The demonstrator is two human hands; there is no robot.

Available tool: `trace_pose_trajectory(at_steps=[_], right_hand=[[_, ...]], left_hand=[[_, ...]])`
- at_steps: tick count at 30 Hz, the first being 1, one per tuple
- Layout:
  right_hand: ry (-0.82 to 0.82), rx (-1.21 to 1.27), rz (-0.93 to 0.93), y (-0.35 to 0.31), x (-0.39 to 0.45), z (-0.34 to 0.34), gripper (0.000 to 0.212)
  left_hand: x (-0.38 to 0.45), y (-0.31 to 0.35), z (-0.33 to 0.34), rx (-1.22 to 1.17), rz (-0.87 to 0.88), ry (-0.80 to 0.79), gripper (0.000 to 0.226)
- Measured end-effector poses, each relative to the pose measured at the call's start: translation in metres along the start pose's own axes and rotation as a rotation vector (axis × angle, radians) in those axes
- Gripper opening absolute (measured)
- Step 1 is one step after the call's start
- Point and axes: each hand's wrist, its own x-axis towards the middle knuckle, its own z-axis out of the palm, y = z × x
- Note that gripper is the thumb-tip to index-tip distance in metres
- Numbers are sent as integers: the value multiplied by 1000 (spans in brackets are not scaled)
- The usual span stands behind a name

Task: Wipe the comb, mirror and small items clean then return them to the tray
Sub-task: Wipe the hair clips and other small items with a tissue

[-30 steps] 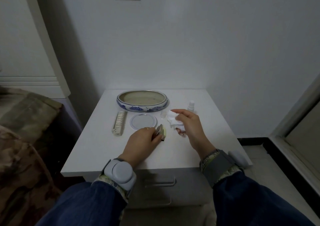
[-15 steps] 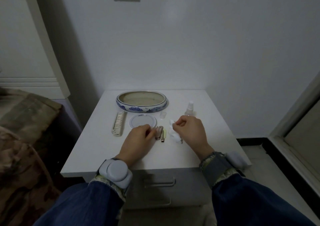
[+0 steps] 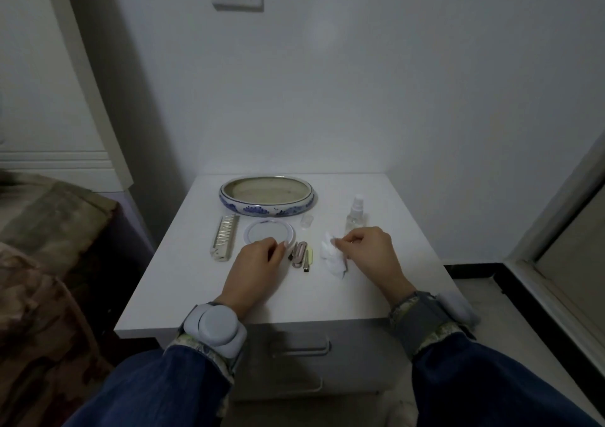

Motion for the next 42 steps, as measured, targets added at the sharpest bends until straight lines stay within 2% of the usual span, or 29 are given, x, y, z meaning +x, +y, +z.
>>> trace_pose_trajectory(at_steps=[4,8,11,14,28,38,42], right_hand=[[85,25,51,4,3,-9,24],[172,-95,102,14,4,-16,7],[106,-202,155,21,5,-18,24],[43,-259,180,21,5,-18,29],[2,-203,166,8,-2,-21,30],[4,-164,132,10,0,-17,15],[9,37,78,1,1,-20,19]], left_hand=[[0,1,0,-16,-8,-9,41],[0,-1,0,-21,-6,-5,39],[0,-1,1,-26,-6,-8,36],[0,-1,2,-25,-3,-13,35],[-1,2,2,-63,-1,-10,37],[-1,4,2,-78,1,-11,36],[-2,3,2,-74,4,-8,36]])
